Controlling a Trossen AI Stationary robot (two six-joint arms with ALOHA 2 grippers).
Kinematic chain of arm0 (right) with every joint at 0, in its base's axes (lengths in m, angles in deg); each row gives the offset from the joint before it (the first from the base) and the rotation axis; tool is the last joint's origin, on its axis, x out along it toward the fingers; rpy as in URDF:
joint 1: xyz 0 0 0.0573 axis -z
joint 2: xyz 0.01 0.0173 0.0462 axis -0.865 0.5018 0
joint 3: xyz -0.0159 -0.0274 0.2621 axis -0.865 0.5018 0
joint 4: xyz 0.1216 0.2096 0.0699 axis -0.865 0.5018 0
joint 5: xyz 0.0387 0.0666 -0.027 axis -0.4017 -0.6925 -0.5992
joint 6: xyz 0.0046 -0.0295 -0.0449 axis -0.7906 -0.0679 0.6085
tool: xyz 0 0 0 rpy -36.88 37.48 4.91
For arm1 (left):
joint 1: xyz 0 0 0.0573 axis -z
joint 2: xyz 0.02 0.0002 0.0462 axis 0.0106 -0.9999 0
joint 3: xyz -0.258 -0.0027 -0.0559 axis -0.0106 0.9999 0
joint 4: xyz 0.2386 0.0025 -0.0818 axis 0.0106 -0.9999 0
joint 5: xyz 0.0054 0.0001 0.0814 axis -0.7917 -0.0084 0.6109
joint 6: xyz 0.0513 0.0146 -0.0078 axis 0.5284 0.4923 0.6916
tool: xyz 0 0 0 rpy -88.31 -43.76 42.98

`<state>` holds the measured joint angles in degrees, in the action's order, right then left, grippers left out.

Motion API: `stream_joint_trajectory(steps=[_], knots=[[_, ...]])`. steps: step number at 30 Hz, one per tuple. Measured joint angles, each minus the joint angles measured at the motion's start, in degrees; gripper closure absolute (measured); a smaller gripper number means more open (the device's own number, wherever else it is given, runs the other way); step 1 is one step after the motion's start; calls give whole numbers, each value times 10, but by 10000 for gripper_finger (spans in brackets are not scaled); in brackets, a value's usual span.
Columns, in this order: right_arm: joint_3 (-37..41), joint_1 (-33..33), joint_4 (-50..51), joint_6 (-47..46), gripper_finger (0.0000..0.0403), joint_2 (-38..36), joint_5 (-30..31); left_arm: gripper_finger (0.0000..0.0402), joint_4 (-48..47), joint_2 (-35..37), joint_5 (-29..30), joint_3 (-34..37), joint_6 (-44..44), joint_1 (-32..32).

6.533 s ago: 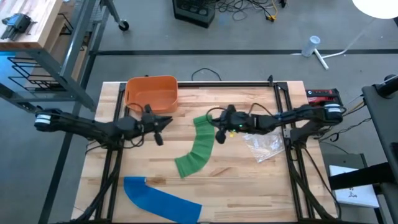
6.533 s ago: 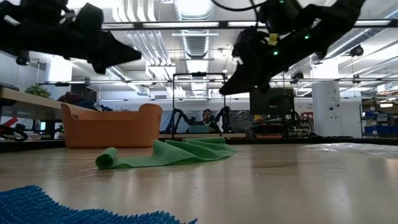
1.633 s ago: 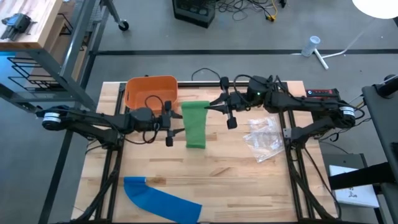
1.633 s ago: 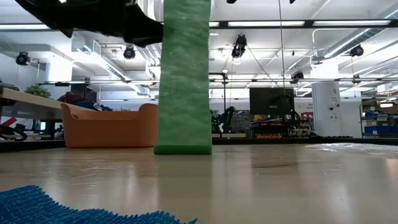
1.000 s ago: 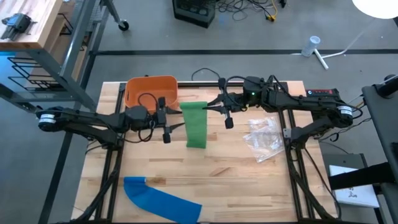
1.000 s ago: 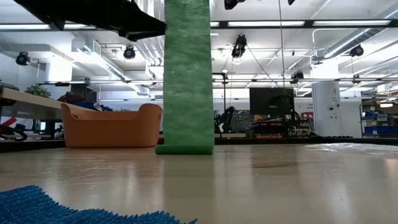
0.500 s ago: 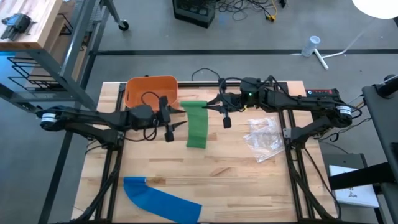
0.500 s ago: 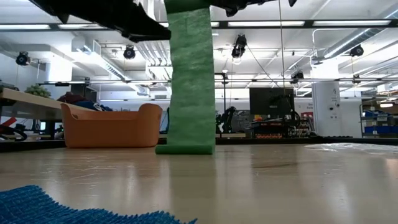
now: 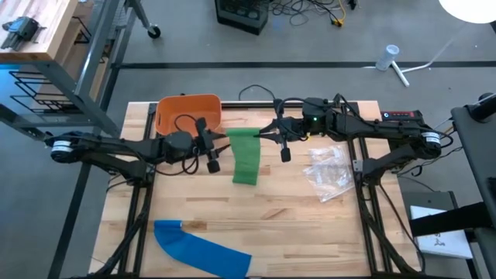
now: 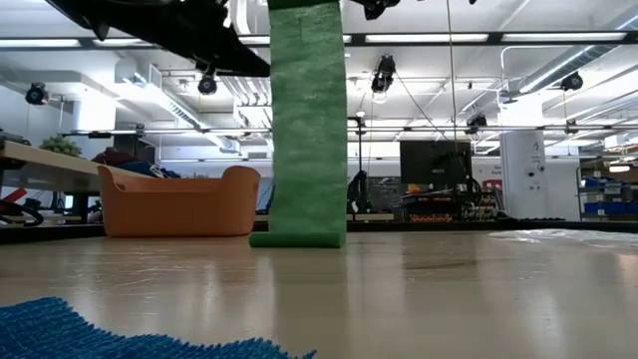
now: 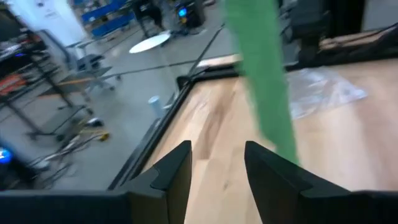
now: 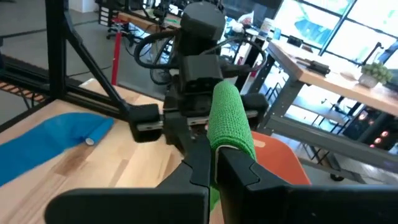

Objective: Roll bandage
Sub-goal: Roll the green bandage

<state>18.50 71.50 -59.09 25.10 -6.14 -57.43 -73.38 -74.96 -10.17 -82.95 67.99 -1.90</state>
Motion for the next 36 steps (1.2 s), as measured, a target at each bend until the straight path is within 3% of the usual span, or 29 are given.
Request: stream_joint_trajectory(steps=[6,14,29,36], knots=[[0,0,-12,0,400,0,0,263,9,-14,-64,0,7,0],[0,-1,14,6,400,-24,0,249,-53,-6,-24,-4,29,0],[0,-4,-1,8,400,-6,-1,212,11,-48,-47,-4,21,0],[0,-7,-42,5,400,-8,-32,221,39,-90,-47,-4,28,-3]])
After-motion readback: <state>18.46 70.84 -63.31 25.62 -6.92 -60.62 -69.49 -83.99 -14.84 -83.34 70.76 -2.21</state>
